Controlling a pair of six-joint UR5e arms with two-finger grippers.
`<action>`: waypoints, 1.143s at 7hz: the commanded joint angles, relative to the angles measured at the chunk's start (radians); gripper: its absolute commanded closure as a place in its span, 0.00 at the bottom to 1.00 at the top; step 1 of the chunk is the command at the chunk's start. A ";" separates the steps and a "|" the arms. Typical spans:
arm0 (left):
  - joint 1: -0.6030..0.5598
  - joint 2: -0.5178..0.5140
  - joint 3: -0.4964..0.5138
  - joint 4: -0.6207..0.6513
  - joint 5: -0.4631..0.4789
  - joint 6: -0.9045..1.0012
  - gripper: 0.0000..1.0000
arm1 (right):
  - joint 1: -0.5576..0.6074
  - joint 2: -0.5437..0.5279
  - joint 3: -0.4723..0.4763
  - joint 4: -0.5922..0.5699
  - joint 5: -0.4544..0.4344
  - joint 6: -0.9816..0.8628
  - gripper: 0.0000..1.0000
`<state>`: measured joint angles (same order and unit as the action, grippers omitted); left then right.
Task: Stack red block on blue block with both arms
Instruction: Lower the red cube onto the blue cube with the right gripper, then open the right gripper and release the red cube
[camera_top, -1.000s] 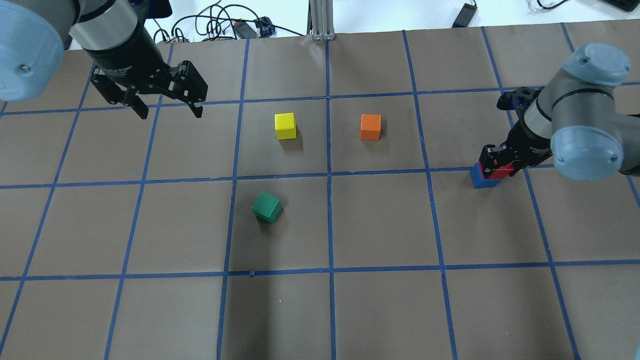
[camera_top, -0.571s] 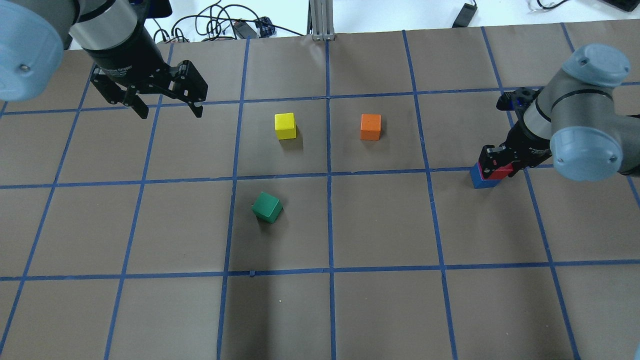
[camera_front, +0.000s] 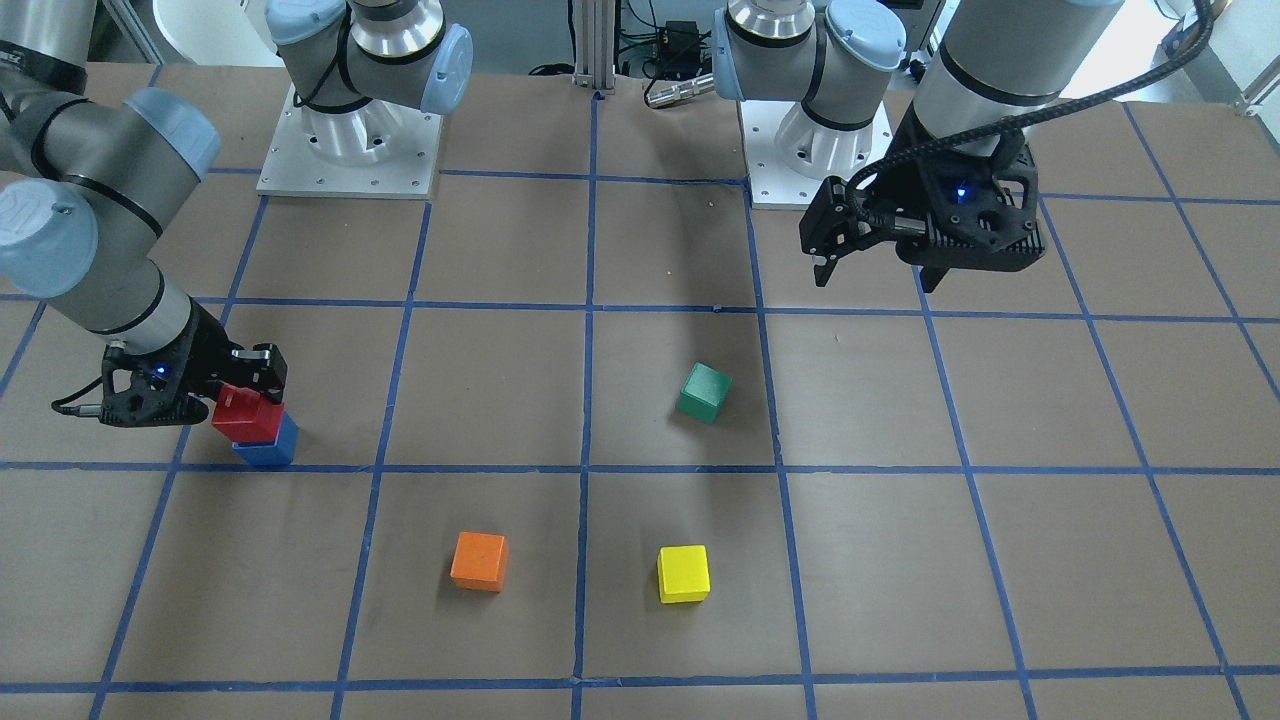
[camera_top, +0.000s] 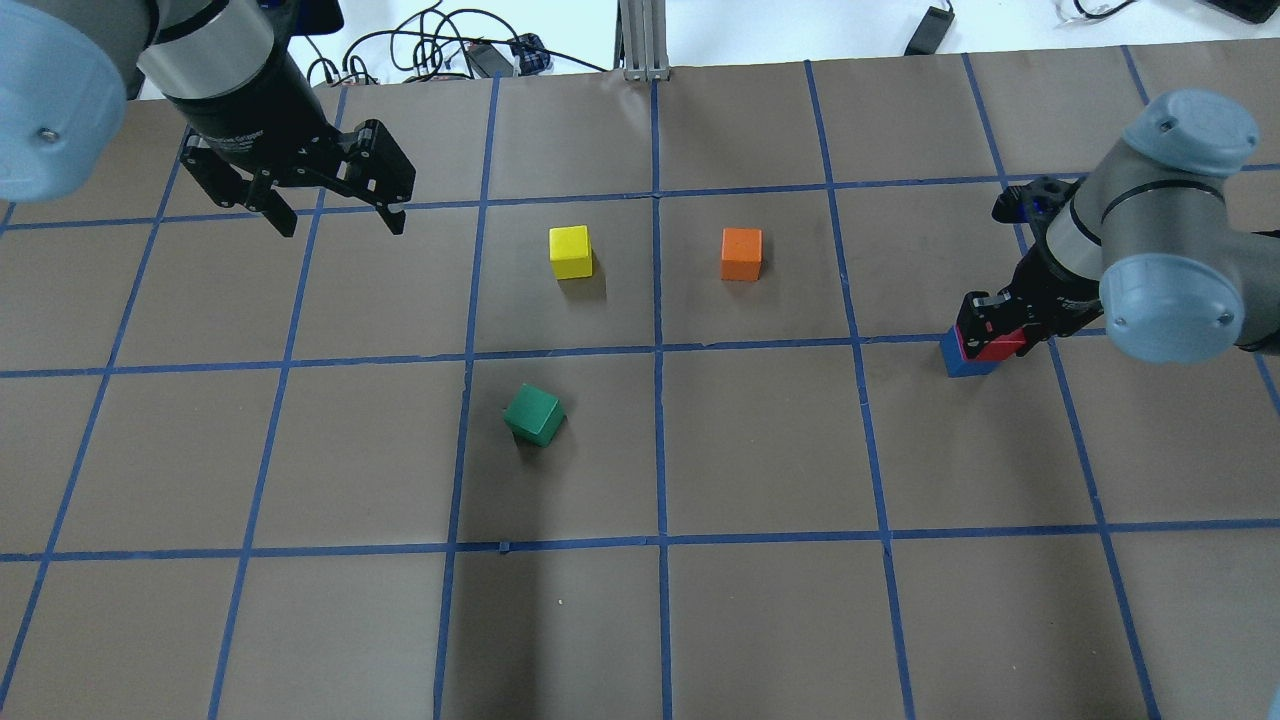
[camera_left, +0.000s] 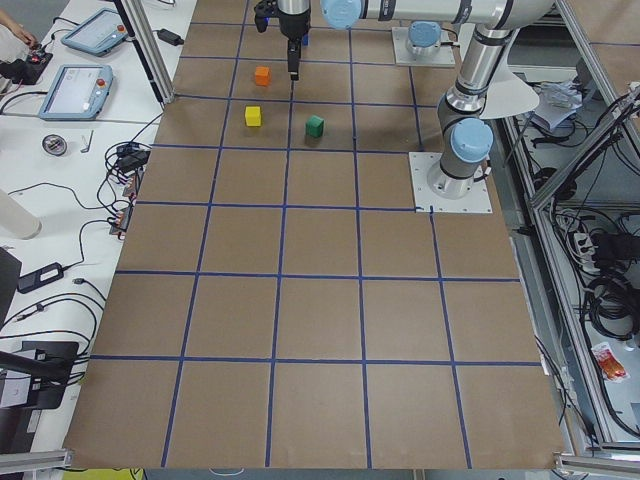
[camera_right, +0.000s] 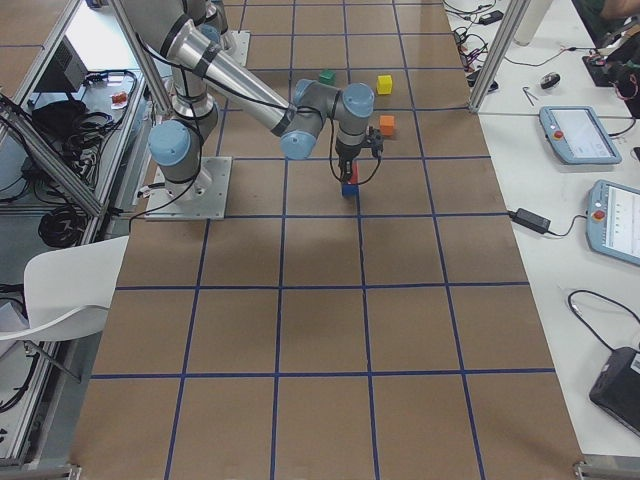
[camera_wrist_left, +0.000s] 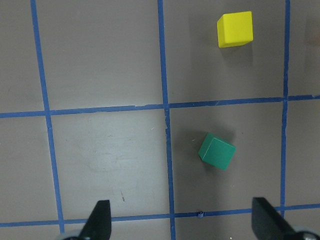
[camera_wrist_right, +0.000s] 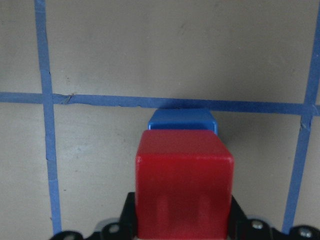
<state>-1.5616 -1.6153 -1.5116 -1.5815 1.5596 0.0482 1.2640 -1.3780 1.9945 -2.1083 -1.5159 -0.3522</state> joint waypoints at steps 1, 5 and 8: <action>0.000 0.000 0.001 0.000 -0.001 0.001 0.00 | 0.000 0.001 0.001 0.001 -0.009 -0.001 0.19; 0.000 0.000 0.002 0.000 -0.001 0.001 0.00 | 0.000 -0.016 -0.020 0.013 -0.041 0.001 0.00; 0.000 0.000 0.002 0.000 0.001 0.001 0.00 | 0.000 -0.161 -0.120 0.253 -0.052 0.004 0.00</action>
<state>-1.5616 -1.6152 -1.5094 -1.5804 1.5595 0.0491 1.2640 -1.4649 1.9197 -1.9757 -1.5595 -0.3499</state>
